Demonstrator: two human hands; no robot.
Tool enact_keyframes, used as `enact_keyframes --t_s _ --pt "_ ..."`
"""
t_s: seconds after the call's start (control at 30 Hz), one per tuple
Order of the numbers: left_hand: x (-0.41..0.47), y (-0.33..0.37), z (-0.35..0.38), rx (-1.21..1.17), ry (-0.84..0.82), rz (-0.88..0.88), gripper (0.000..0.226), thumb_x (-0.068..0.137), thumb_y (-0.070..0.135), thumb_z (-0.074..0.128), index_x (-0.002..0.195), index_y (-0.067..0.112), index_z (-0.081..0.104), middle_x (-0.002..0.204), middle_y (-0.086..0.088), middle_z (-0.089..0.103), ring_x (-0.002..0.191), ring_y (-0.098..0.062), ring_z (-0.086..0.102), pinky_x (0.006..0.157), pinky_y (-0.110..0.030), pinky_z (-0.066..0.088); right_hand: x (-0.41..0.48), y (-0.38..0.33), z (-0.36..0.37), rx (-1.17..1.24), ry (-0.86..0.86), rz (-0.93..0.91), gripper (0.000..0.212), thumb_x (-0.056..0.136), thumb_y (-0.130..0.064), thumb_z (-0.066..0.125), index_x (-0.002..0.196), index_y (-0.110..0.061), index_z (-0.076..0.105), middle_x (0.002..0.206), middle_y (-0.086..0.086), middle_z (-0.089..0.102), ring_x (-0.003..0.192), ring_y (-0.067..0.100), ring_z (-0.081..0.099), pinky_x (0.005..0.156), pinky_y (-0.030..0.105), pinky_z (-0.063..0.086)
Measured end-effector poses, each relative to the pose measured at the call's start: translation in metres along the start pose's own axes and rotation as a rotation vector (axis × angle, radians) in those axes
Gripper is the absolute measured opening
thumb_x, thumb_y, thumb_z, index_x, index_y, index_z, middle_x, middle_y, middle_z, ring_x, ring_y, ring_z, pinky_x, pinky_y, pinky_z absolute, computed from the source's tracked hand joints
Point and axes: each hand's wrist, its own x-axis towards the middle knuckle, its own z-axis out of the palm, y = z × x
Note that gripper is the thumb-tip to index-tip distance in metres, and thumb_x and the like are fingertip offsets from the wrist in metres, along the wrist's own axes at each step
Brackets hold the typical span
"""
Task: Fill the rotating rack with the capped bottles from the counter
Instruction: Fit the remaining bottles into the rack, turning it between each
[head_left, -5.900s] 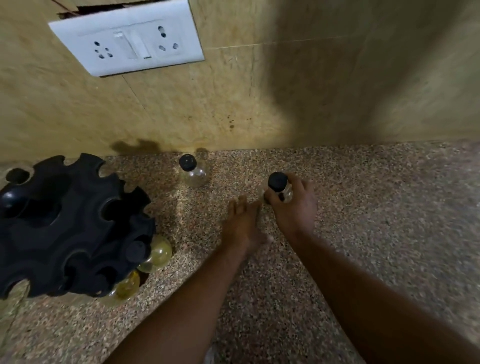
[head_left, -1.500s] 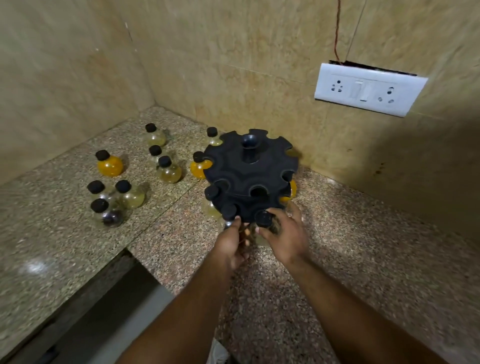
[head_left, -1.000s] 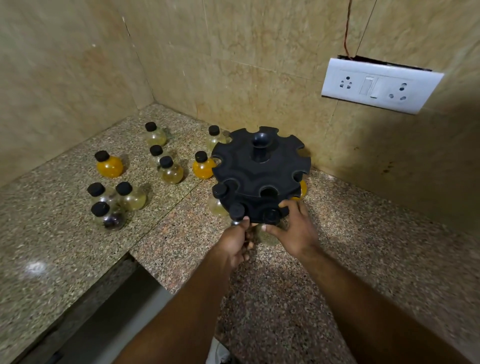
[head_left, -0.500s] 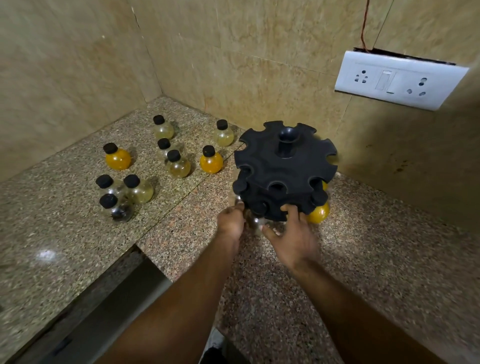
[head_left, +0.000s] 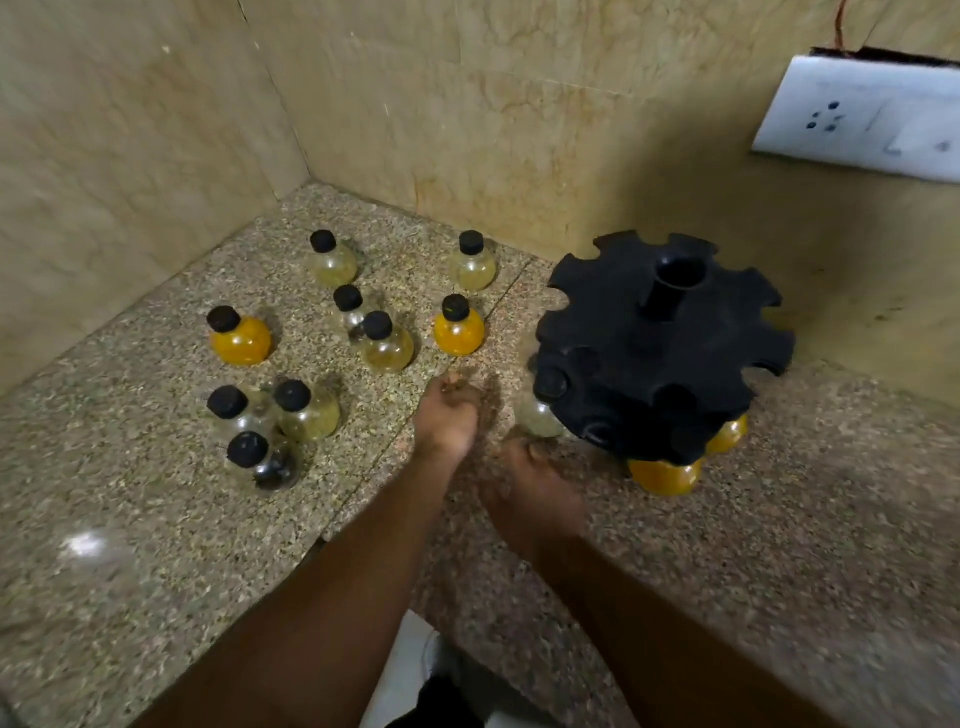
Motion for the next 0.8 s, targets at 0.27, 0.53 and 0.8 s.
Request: enact_keyframes --t_s 0.27,0.53,0.8 --pt "0.065 0.018 -0.045 0.374 -0.073 0.302 0.076 0.095 0.034 0.066 0.157 0.024 0.025 0.161 -0.004 0.031 0.143 -0.029 0.038 0.111 -0.041 0.036 0.062 -0.052 0.033 -0.088 -0.196 0.065 0.088 0.086 -0.061 0.056 0.158 -0.028 0.016 0.167 0.008 0.017 0.151 0.032 0.019 0.116 0.052 0.029" --pt "0.122 0.038 -0.039 0.531 -0.187 0.555 0.07 0.095 0.023 0.062 0.157 0.024 0.028 0.159 -0.006 0.033 0.136 -0.03 0.045 0.102 -0.034 0.042 0.087 -0.069 0.053 -0.262 -0.362 0.13 0.108 0.079 -0.077 0.053 0.16 -0.035 -0.005 0.167 0.012 -0.019 0.152 0.044 -0.015 0.116 0.071 -0.001" --pt "0.144 0.037 -0.034 0.574 -0.22 0.611 0.043 0.097 0.024 0.059 0.14 0.021 0.053 0.137 -0.01 0.053 0.121 -0.029 0.056 0.092 -0.028 0.04 0.087 -0.067 0.057 -0.252 -0.368 0.15 0.111 0.077 -0.082 0.052 0.158 -0.039 -0.012 0.166 0.009 -0.025 0.151 0.042 -0.02 0.115 0.07 -0.007"
